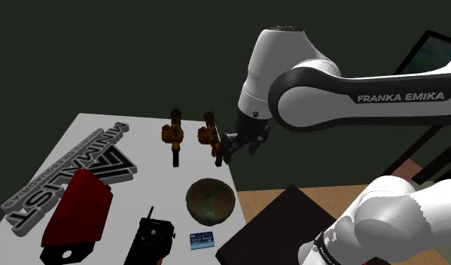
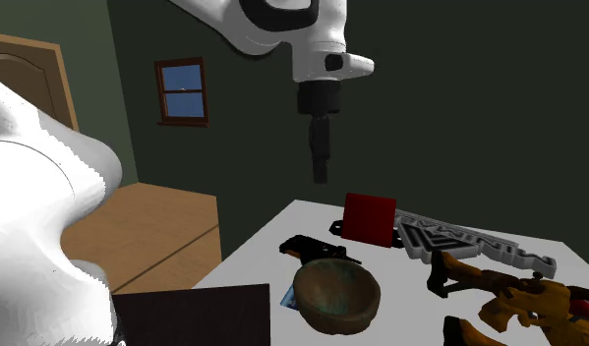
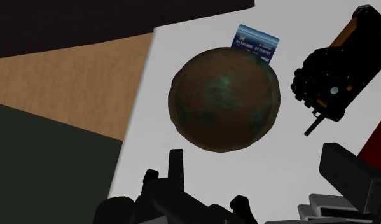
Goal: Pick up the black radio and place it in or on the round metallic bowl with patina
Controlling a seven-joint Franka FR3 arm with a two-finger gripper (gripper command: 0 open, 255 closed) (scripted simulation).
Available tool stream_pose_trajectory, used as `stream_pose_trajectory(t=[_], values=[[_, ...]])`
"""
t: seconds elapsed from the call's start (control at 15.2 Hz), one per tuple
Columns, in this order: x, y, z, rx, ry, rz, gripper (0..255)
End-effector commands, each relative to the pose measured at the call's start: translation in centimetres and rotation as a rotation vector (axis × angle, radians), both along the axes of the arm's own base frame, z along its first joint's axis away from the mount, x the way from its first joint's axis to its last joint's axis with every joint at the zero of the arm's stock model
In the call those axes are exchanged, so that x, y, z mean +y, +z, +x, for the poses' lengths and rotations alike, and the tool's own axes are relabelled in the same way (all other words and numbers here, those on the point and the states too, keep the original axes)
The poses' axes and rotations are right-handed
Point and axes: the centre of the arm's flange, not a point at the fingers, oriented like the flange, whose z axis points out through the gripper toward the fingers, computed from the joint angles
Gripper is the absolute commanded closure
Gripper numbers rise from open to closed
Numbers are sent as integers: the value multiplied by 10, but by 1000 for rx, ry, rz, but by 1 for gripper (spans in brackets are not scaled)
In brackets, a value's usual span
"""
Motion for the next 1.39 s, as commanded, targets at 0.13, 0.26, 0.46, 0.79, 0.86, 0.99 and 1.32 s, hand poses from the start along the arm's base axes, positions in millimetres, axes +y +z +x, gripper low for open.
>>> stream_pose_trajectory(t=[0.13, 0.26, 0.46, 0.79, 0.86, 0.99, 1.32], values=[[36, -41, 15, 2, -69, -1, 0], [52, -61, 24, 3, -102, -2, 0], [75, -90, 38, 4, -152, -4, 0], [113, -139, 63, 7, -235, -7, 0], [120, -148, 69, 8, -252, -7, 0], [135, -168, 80, 9, -285, -9, 0], [168, -217, 110, 11, -368, -12, 0]])
